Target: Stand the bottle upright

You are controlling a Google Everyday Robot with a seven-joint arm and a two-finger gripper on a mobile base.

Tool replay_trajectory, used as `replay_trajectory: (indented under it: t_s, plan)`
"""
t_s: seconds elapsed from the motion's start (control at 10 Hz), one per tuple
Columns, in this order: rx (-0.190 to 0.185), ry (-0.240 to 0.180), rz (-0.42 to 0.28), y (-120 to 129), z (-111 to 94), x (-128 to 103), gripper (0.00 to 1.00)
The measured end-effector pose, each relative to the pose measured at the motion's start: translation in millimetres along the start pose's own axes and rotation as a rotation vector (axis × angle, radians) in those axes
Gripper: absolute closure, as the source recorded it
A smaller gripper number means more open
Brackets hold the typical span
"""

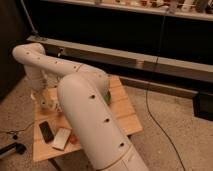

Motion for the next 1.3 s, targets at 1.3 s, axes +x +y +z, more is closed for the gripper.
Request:
replay_trajectory:
  t_s: [1.3]
  plan:
    - [-0.002, -0.009, -0.012, -2.6, 2.6, 0.9, 1.0]
